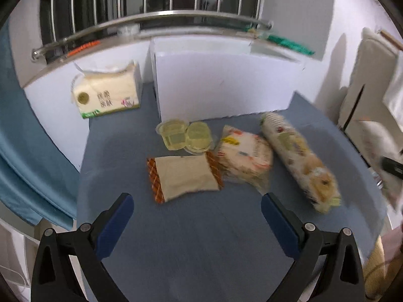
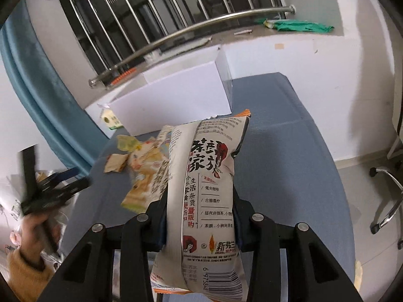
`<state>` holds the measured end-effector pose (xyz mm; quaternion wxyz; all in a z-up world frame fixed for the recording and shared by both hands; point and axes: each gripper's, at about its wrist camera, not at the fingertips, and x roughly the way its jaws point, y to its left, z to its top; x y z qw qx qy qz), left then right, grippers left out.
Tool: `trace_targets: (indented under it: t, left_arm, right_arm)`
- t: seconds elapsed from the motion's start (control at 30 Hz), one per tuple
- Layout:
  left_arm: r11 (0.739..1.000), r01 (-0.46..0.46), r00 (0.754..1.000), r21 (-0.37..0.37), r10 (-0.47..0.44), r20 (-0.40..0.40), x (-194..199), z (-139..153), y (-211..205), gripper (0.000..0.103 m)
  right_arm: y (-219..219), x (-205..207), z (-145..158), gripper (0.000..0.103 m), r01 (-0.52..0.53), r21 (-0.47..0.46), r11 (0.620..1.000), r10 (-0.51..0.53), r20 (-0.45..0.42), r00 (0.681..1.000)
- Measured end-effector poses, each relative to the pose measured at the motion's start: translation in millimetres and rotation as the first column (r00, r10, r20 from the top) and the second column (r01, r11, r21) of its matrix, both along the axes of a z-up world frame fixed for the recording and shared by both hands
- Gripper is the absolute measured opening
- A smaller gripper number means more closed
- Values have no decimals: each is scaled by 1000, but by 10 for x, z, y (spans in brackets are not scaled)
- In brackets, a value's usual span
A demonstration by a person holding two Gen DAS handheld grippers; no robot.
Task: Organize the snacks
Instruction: 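Grasp the white printed bread bag with the right gripper, then carry the white bag to the box while the left gripper grasps and drops the brown-edged bread in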
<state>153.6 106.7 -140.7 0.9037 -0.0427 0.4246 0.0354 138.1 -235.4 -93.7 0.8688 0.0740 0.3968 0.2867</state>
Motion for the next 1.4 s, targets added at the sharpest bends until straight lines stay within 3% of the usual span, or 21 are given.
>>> trace_targets:
  t: [0.2, 0.3, 0.33, 0.37, 0.4, 0.47, 0.63, 0.83, 1.0, 1.13, 1.4]
  left_arm:
    - [996, -59, 995, 64, 64, -77, 417, -252, 65, 103]
    - [996, -93, 989, 19, 94, -112, 506, -377, 150, 94]
    - [995, -100, 992, 30, 102, -79, 490, -360, 161, 87]
    - [993, -108, 992, 42, 111, -67, 474, -339, 168, 70]
    - [995, -104, 993, 13, 104, -55, 448, -310, 190, 62]
    - [993, -90, 996, -80, 89, -19, 342, -244, 243, 62]
    - [994, -59, 994, -92, 67, 88, 47, 29, 175, 62]
    - [994, 5, 965, -113, 25, 261, -87, 726, 49, 62]
    - [996, 40, 939, -81, -10, 345, 238, 1237, 14, 62]
    - [997, 51, 938, -53, -29, 345, 800, 1448, 32, 62]
    - [1000, 26, 959, -13, -22, 282, 1681, 1442, 132, 62]
  right_arm:
    - [-20, -139, -11, 43, 10, 11, 1000, -10, 8, 1000]
    - [38, -118, -46, 43, 10, -6, 1000, -10, 7, 1000]
    - [37, -111, -52, 43, 10, -5, 1000, -10, 5, 1000]
    - [48, -107, -57, 43, 6, -4, 1000, -6, 3, 1000]
    - [34, -113, -66, 43, 5, -4, 1000, -5, 3, 1000]
    - [43, -125, -69, 43, 0, -5, 1000, 0, 5, 1000]
    - [86, -108, -46, 43, -10, 11, 1000, 10, 13, 1000]
    - [296, 100, 187, 43, -49, 34, 998, 47, 63, 997]
    - [585, 547, 597, 43, -77, 39, 996, 71, 145, 987]
    - [874, 1095, 874, 43, -76, 47, 996, 67, 157, 985]
    - [1340, 2247, 1008, 44, -22, -56, 998, 30, 142, 989]
